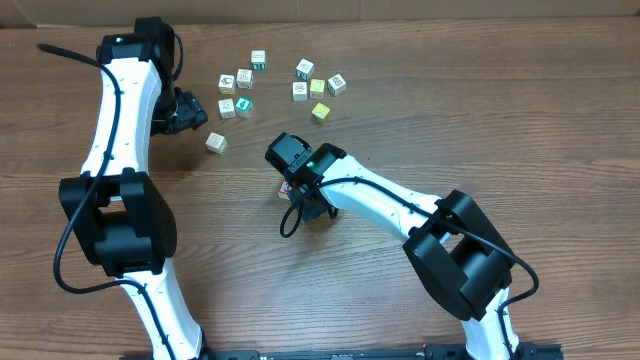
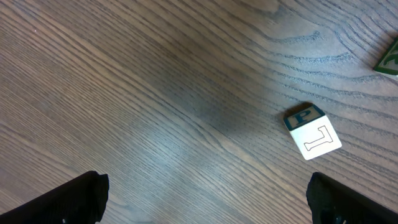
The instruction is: Form a circle
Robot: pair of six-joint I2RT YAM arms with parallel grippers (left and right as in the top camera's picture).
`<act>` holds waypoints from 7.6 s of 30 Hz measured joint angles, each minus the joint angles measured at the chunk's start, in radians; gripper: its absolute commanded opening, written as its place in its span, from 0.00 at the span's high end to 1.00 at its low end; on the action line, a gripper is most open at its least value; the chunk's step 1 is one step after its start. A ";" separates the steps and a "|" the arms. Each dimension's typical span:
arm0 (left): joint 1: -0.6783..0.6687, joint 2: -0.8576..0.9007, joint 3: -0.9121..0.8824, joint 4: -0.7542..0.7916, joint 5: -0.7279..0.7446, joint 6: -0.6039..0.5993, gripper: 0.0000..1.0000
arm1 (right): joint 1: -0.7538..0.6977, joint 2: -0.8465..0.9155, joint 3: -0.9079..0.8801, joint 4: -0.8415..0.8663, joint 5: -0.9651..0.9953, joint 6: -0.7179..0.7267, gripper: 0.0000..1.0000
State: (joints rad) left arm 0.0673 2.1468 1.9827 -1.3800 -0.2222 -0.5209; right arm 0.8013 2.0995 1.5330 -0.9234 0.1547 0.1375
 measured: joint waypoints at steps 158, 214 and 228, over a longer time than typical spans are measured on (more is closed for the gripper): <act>-0.464 0.000 -0.201 0.081 0.225 0.288 0.51 | -0.726 -0.213 0.103 -0.034 0.002 -0.056 0.00; -0.459 -0.329 -0.844 0.747 0.230 0.288 0.57 | -0.726 -0.213 0.103 -0.034 0.002 -0.056 0.00; -0.459 -0.329 -0.844 0.738 0.230 0.288 0.77 | -0.726 -0.213 0.103 -0.034 0.002 -0.056 0.00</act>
State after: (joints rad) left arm -0.3912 1.8179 1.1385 -0.6422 0.0078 -0.2329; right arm 0.0753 1.8862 1.6356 -0.9577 0.1566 0.0818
